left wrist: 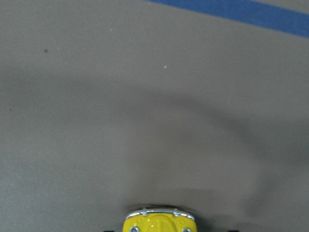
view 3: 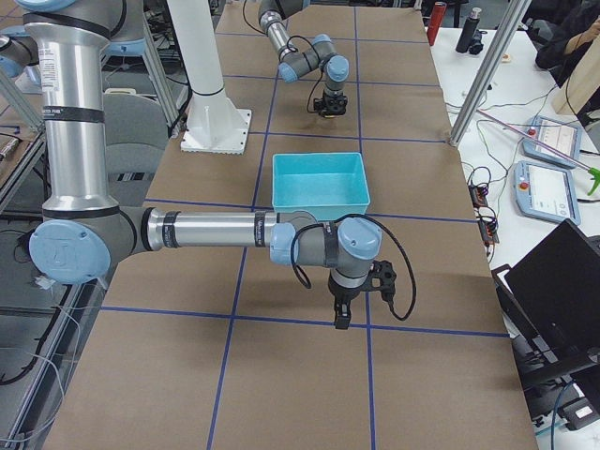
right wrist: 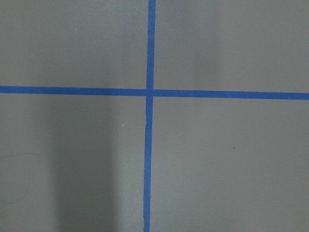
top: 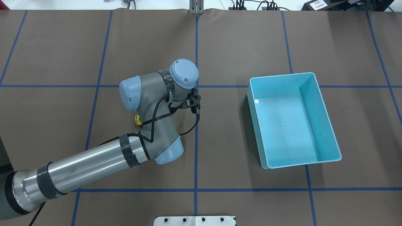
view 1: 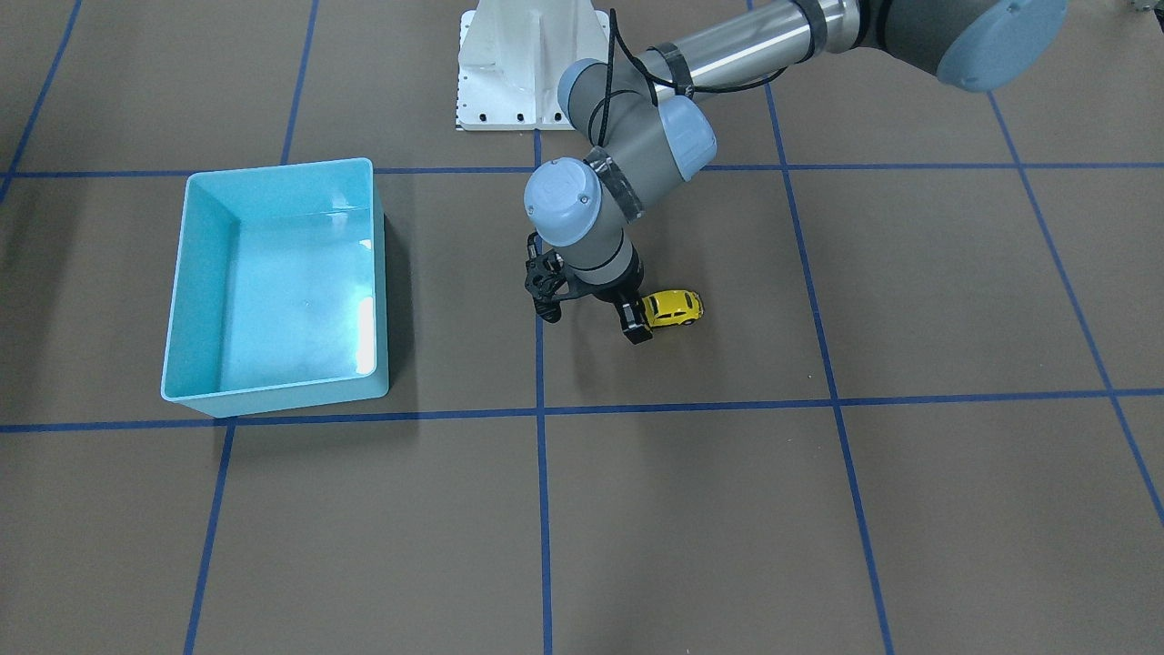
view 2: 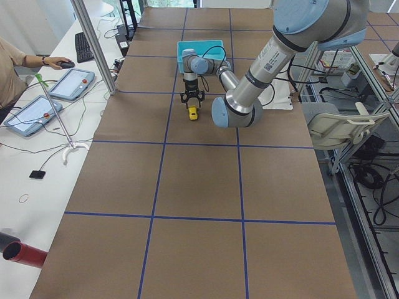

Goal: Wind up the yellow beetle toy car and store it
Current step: 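Hold the car just above the table with the left gripper, then move the car back toward the robot and lower it onto the table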

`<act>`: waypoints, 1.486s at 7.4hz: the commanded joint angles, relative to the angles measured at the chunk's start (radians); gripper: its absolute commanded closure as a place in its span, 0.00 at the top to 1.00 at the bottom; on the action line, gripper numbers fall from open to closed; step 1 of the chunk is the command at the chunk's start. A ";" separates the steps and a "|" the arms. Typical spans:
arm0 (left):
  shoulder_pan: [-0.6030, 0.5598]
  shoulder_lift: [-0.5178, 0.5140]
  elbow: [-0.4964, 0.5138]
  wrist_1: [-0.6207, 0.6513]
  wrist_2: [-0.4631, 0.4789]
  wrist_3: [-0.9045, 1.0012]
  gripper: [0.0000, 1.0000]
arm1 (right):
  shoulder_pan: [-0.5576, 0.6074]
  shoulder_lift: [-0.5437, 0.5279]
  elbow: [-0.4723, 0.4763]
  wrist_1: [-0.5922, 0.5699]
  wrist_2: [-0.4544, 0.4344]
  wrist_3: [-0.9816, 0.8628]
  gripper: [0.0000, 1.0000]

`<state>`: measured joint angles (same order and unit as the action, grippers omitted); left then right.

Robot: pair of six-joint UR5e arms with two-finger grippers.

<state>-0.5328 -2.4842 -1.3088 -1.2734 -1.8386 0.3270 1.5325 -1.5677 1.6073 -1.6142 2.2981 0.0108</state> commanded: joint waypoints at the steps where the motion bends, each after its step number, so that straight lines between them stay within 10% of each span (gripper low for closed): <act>1: -0.003 0.001 -0.007 0.006 -0.002 -0.005 0.36 | 0.000 0.000 -0.001 -0.001 0.000 0.000 1.00; 4: -0.041 0.051 -0.143 0.014 0.001 0.009 0.13 | 0.000 0.000 -0.003 0.000 0.000 0.000 1.00; 7: -0.136 0.210 -0.384 0.035 -0.002 0.202 0.11 | 0.000 0.000 -0.004 -0.001 0.000 0.000 1.00; 11: -0.159 0.329 -0.418 -0.075 -0.117 0.299 0.11 | 0.000 0.000 -0.007 0.000 0.000 0.000 1.00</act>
<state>-0.6874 -2.1872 -1.7236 -1.3223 -1.9237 0.6192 1.5325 -1.5677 1.6004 -1.6143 2.2979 0.0107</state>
